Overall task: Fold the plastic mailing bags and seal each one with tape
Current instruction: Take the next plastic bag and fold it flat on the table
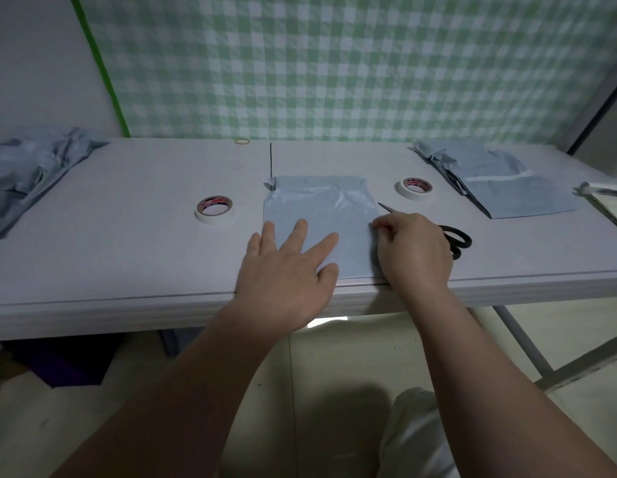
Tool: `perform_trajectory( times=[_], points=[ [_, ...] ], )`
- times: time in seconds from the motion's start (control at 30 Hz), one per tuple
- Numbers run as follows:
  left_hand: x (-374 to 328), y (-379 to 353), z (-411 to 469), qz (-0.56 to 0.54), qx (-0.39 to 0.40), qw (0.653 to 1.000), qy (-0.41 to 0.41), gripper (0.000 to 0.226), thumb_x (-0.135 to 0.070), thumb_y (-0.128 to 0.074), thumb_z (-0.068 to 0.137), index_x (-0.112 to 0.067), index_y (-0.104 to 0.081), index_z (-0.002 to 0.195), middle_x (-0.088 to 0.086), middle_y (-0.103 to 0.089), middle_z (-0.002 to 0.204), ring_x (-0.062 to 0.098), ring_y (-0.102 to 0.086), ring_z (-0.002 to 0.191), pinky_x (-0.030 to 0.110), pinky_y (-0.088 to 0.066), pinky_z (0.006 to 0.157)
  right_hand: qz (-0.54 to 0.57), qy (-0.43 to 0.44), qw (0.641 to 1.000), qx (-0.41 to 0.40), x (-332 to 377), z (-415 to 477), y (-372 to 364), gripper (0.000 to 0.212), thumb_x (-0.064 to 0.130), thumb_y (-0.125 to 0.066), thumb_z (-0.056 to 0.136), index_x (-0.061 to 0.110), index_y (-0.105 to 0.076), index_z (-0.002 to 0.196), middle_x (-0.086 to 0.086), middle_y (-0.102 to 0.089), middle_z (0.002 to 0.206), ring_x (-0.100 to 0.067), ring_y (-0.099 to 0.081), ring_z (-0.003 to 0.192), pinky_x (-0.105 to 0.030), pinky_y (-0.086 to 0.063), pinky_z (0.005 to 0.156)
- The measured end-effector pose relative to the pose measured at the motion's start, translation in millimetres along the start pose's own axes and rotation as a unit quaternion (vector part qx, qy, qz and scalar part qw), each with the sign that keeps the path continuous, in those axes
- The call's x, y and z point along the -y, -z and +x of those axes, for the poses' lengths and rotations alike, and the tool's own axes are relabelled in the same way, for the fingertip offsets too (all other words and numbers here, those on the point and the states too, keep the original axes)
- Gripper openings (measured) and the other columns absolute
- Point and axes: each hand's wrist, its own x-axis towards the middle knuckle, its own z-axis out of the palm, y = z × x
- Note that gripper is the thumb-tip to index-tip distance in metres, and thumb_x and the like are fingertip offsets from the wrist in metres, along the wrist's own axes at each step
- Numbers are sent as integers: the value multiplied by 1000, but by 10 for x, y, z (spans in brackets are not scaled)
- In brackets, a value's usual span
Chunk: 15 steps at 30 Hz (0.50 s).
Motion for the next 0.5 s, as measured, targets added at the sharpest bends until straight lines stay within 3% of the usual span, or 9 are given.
perform_trajectory(
  times=[0.1,0.2,0.23,0.3,0.37,0.5],
  points=[
    [-5,-1,-3,2,9,1000,1,50,-52,-15,97,-52,-2,146,-4,4,161,38,7,145,47,5,117,-28,-1,999,-14,26,-41,1,25,26,-48,94,18,-71,103,-7,-59,110,-30,-57,97,-30,-37,65],
    [-12,-2,6,9,4,1000,2,51,-54,-17,96,-51,-7,146,-4,1,161,38,5,145,49,3,117,-37,97,990,-91,200,-150,16,29,22,-51,88,10,-71,104,-13,-62,116,-36,-58,100,-37,-45,74],
    [-15,4,10,20,1,1000,2,52,-53,-19,96,-47,-10,147,-4,-1,161,39,4,145,50,1,117,0,135,989,-59,306,-186,38,33,24,-49,90,10,-68,112,-14,-61,122,-35,-56,108,-37,-45,85],
    [-23,22,9,57,15,998,1,63,-52,-27,94,-35,-4,151,-4,-4,160,37,6,145,50,-1,117,111,180,972,98,503,-279,40,39,27,-39,99,9,-56,129,-11,-53,135,-27,-45,126,-32,-32,104],
    [-25,32,-2,88,31,996,0,79,-58,-34,91,-30,10,150,-4,-2,161,34,10,146,49,1,118,138,197,944,225,583,-370,35,40,33,-26,101,13,-51,126,-5,-50,132,-24,-42,123,-35,-30,104],
    [-32,21,5,67,25,997,8,75,-55,-28,92,-31,14,150,-7,5,160,34,11,146,51,1,117,110,156,939,286,532,-365,66,45,34,-18,103,14,-39,137,-6,-38,143,-18,-29,132,-29,-20,102]
  ],
)
